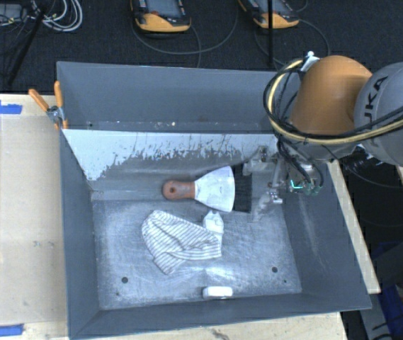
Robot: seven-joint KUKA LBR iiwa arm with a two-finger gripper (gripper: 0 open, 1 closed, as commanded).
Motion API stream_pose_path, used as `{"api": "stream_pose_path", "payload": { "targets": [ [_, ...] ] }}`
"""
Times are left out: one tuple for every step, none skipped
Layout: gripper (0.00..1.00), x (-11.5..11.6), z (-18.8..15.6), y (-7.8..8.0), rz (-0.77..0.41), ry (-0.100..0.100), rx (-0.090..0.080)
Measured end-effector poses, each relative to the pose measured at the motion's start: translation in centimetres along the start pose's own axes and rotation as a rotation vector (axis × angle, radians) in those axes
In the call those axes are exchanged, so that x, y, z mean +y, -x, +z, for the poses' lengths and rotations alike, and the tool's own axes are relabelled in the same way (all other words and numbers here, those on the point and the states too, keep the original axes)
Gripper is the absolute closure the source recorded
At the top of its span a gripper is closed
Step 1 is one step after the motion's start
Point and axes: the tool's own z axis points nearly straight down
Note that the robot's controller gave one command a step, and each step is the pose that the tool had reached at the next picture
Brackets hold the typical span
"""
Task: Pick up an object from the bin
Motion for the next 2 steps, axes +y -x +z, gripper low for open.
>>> {"api": "stream_pose_path", "payload": {
  "targets": [
    [0.0, 0.0, -0.5, 0.2, -0.001, -0.001, -0.007],
    [1.0, 3.6, 9.4, -2.7, -0.072, -0.003, -0.002]
  ]
}}
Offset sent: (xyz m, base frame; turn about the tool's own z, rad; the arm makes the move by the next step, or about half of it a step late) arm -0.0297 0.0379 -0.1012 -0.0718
